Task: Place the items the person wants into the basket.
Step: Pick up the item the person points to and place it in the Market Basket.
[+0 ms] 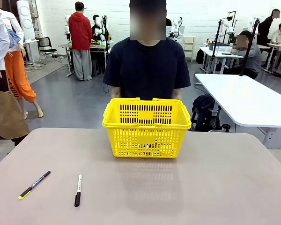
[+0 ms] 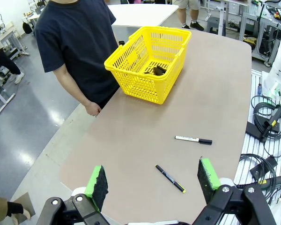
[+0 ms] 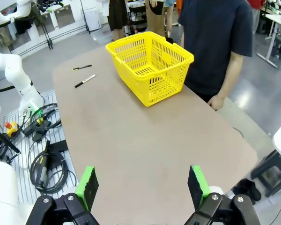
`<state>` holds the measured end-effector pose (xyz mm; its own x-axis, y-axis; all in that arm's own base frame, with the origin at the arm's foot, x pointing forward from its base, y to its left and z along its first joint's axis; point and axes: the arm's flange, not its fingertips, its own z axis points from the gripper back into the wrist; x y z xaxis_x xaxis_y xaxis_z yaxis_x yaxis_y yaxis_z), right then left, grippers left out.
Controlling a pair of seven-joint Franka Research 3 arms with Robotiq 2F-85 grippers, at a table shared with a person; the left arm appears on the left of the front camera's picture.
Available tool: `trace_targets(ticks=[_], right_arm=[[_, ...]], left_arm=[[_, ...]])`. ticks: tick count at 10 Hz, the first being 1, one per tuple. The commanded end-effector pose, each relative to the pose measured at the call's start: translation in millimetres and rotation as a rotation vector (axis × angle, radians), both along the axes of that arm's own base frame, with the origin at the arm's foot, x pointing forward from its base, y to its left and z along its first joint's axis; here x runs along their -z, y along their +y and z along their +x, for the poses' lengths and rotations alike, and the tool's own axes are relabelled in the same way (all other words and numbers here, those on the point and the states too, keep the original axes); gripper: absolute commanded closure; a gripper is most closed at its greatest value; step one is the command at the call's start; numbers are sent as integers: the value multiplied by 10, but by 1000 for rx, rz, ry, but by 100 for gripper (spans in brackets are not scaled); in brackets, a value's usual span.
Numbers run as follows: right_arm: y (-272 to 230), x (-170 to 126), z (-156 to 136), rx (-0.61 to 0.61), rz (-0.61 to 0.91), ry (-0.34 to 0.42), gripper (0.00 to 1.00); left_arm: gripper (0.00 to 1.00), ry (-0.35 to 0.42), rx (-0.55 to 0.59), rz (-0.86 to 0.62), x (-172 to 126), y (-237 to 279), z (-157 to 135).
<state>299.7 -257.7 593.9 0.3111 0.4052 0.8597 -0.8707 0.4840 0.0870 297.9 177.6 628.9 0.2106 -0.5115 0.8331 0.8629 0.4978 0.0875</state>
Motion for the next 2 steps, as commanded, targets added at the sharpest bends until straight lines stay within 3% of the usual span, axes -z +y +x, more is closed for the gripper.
trace_targets(ticks=[1, 2], right_arm=[[-19, -5, 25, -15, 19, -27, 0], [-19, -5, 25, -15, 19, -27, 0]], left_arm=[[0, -18, 14, -6, 3, 15, -5], [0, -18, 14, -6, 3, 15, -5]])
